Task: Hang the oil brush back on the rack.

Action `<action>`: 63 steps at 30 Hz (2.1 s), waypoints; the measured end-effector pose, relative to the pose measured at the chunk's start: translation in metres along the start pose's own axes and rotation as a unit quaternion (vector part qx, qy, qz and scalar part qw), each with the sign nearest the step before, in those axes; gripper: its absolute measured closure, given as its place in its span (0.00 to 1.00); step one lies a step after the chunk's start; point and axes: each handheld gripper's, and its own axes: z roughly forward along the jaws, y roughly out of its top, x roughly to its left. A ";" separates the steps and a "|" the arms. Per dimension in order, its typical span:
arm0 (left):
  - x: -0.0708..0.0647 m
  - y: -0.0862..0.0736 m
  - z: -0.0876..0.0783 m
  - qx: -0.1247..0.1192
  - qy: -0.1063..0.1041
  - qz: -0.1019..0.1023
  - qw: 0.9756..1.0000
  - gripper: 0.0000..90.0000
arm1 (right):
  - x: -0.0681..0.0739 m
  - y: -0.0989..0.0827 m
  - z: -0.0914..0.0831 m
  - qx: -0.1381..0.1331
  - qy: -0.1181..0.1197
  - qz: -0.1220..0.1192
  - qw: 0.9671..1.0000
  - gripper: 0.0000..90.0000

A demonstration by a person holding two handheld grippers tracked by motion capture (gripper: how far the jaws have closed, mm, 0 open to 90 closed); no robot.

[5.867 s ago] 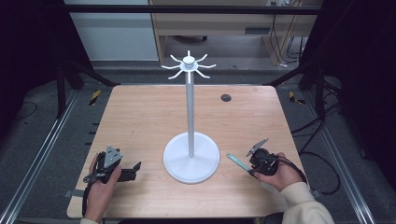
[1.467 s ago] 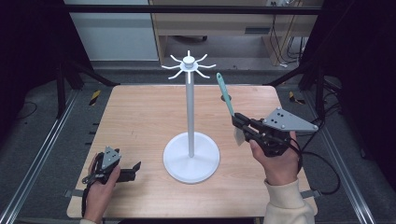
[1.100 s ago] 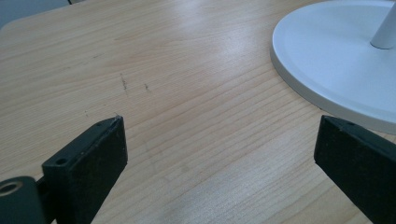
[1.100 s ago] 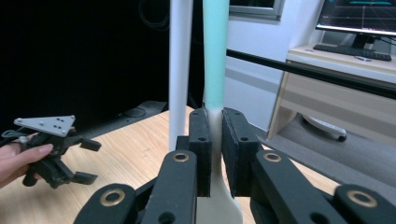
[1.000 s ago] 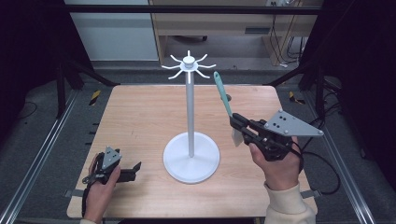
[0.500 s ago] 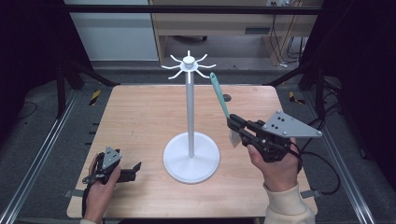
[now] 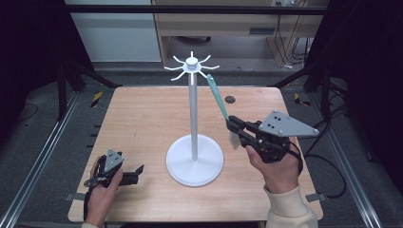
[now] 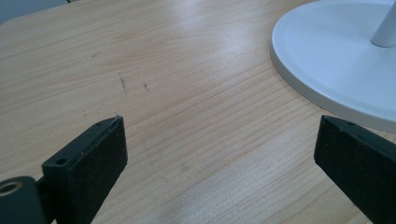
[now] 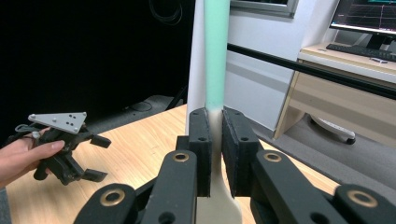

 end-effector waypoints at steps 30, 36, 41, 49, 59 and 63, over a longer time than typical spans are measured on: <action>0.000 0.000 0.000 0.001 0.002 0.000 1.000 0.02 | 0.001 0.003 0.030 0.024 0.004 0.003 1.000 0.92; 0.001 -0.001 0.000 0.001 0.002 0.000 1.000 0.02 | 0.001 0.003 0.036 0.027 0.005 0.004 1.000 0.92; 0.000 -0.001 0.000 0.001 0.001 0.000 1.000 0.02 | 0.000 0.002 0.039 0.029 0.007 0.006 1.000 0.92; 0.000 -0.001 0.000 0.001 0.002 0.000 1.000 0.02 | -0.001 0.001 0.040 0.030 0.002 0.004 1.000 0.92; 0.000 -0.001 0.000 0.002 0.001 0.001 1.000 0.02 | -0.002 0.001 0.042 0.029 0.000 0.003 1.000 0.92; 0.000 -0.001 0.000 0.002 0.001 0.001 1.000 0.02 | -0.001 0.000 0.044 0.029 0.000 0.006 1.000 0.92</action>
